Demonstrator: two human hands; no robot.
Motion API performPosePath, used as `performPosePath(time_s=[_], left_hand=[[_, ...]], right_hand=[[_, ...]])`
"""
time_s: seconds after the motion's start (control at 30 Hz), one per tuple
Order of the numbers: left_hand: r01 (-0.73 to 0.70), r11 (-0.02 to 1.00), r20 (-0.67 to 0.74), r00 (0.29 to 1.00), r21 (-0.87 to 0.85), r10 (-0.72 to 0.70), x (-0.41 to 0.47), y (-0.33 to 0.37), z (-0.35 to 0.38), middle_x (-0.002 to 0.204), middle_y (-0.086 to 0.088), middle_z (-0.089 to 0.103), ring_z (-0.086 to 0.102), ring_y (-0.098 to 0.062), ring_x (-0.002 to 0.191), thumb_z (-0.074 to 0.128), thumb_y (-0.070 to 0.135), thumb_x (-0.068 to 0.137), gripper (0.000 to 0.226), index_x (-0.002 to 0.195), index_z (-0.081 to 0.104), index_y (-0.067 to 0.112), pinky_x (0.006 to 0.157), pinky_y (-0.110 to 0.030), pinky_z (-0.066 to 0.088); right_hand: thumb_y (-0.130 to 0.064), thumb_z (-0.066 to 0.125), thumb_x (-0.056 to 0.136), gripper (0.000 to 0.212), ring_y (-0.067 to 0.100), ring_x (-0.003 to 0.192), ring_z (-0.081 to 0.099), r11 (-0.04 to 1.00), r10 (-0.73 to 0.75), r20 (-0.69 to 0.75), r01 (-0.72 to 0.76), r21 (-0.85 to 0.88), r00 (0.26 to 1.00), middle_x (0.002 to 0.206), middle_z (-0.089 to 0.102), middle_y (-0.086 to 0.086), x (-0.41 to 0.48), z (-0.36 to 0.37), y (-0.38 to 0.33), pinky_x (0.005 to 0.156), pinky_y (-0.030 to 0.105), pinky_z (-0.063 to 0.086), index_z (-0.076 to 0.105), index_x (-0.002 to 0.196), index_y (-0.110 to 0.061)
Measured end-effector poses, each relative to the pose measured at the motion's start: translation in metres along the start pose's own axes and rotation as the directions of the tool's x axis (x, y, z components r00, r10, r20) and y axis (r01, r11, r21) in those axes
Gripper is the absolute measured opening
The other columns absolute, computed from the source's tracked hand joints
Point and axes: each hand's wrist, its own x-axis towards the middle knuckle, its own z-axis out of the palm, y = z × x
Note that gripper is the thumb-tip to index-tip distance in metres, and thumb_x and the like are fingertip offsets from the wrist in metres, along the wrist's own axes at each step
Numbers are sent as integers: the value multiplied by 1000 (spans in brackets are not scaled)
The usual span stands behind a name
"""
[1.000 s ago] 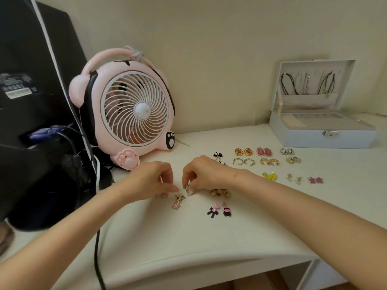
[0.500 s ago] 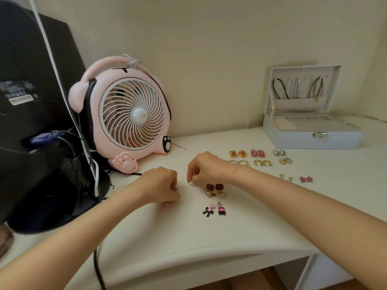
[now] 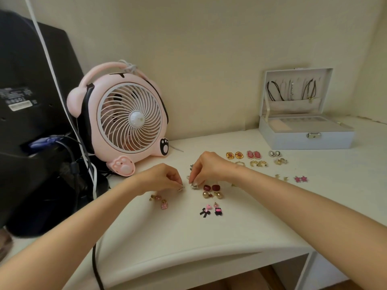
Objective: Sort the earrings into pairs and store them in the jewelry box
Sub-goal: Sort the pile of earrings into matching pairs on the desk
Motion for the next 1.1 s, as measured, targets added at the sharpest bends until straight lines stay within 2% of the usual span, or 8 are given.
performPosePath(time_s=[0.1,0.2,0.37,0.5,0.57,0.7,0.9,1.1], left_hand=[[5,994,17,1000,-106,-3,2,2,0,69,6,60,51,-9,64,68,19,82,3,79,67,18,60,-15,42],[11,990,15,1000,-138,-9,5,5,0,69,5,60,54,-4,60,65,14,83,4,80,65,15,55,-11,45],[34,983,50,998,-182,-25,8,3,0,74,-3,63,60,-13,66,62,5,83,7,82,60,12,60,-16,51],[49,966,84,996,-254,-29,9,1,0,76,-6,65,63,-8,60,64,6,84,5,85,60,9,54,-15,49],[35,963,79,997,-267,-14,11,-1,1,74,-4,65,62,-6,58,66,8,83,5,83,61,9,54,-14,48],[-1,975,33,999,-222,9,14,-4,3,65,4,59,52,-2,56,70,13,81,6,81,64,11,53,-10,41],[-46,984,-13,999,-172,44,18,-5,9,64,6,55,49,1,52,73,16,79,10,78,63,17,52,-11,38],[-81,996,-37,996,-25,80,19,-8,8,75,8,59,51,-7,68,77,21,73,17,83,63,21,63,-18,38]], right_hand=[[-3,70,78,13,2,69,58,996,-3,-18,1,-93,1000,90,72,3,-1,4,-1,54,10,40,76,88,-10],[-2,67,80,17,2,66,53,993,-8,-41,3,-117,999,75,62,-8,0,2,0,49,6,37,75,91,-11],[-4,68,80,14,4,71,57,998,-20,-108,14,-60,994,93,72,6,4,-11,-1,48,4,38,75,91,-11],[-11,73,77,14,10,88,65,997,-33,-26,32,-64,999,93,73,3,-1,-10,-1,73,16,49,76,91,-11],[-13,73,77,13,9,84,64,993,-26,-18,24,-118,999,90,72,-1,-2,-3,0,70,17,49,76,90,-13],[-12,75,74,9,13,81,64,981,-37,-30,30,-190,999,75,66,-8,0,6,2,73,28,52,75,82,-17],[-11,75,73,14,9,72,57,976,-51,-62,36,-217,997,69,58,-11,0,5,4,62,21,45,75,86,-17],[-8,71,78,15,12,85,62,989,-69,-175,45,-139,982,92,70,0,2,-7,7,79,29,52,75,91,-16]])
